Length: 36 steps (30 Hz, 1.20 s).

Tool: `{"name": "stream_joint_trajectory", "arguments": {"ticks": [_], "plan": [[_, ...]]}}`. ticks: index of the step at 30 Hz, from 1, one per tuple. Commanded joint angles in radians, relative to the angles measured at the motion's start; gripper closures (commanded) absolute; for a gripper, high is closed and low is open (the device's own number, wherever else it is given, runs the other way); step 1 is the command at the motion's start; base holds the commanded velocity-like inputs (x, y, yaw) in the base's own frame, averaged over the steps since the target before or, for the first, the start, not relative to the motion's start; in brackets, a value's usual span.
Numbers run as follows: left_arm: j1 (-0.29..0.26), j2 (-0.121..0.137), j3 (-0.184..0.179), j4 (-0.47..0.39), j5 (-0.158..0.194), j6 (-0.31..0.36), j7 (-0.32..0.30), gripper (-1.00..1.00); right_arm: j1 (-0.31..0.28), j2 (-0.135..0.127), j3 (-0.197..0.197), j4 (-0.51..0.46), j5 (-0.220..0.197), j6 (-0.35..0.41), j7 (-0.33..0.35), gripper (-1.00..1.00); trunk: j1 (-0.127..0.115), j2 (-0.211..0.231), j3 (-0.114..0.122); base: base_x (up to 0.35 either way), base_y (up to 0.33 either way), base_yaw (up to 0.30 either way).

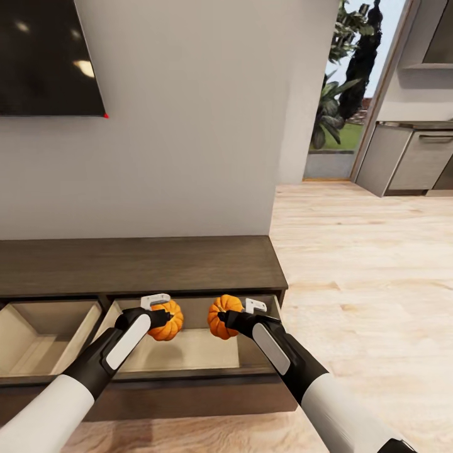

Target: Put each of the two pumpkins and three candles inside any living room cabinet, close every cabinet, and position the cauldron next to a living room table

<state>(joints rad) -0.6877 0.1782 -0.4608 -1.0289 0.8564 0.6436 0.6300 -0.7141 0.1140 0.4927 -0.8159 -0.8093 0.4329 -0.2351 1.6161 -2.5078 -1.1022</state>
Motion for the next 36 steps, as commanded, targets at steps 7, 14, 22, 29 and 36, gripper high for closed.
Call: {"name": "stream_joint_trajectory", "arguments": {"ticks": [7, 14, 22, 29, 36], "plan": [[-0.001, 0.001, -0.004, -0.001, 0.008, 0.001, 0.013, 1.00, -0.001, 0.000, 0.002, -0.002, -0.016, 0.000, -0.011, 1.00, 0.002, -0.002, -0.024, 0.001, 0.000, 0.000], [-0.001, 0.000, -0.004, 0.005, 0.008, 0.001, 0.013, 1.00, -0.001, 0.000, 0.002, -0.002, -0.016, 0.000, -0.012, 1.00, 0.006, -0.003, -0.051, 0.000, 0.000, 0.000], [-0.001, 0.000, -0.004, 0.007, 0.008, 0.001, 0.013, 1.00, -0.001, 0.000, 0.002, -0.002, -0.016, 0.000, -0.012, 1.00, 0.009, -0.005, -0.082, 0.000, 0.000, 0.000], [-0.001, 0.000, -0.004, 0.007, 0.007, 0.001, 0.013, 1.00, -0.001, 0.000, 0.002, -0.002, -0.016, 0.000, -0.012, 1.00, 0.012, -0.007, -0.109, 0.000, 0.000, 0.000], [-0.001, 0.001, -0.004, 0.004, 0.007, 0.001, 0.013, 1.00, -0.001, 0.000, 0.002, -0.002, -0.016, 0.000, -0.012, 1.00, 0.013, -0.007, -0.117, 0.000, 0.000, 0.000]]}}
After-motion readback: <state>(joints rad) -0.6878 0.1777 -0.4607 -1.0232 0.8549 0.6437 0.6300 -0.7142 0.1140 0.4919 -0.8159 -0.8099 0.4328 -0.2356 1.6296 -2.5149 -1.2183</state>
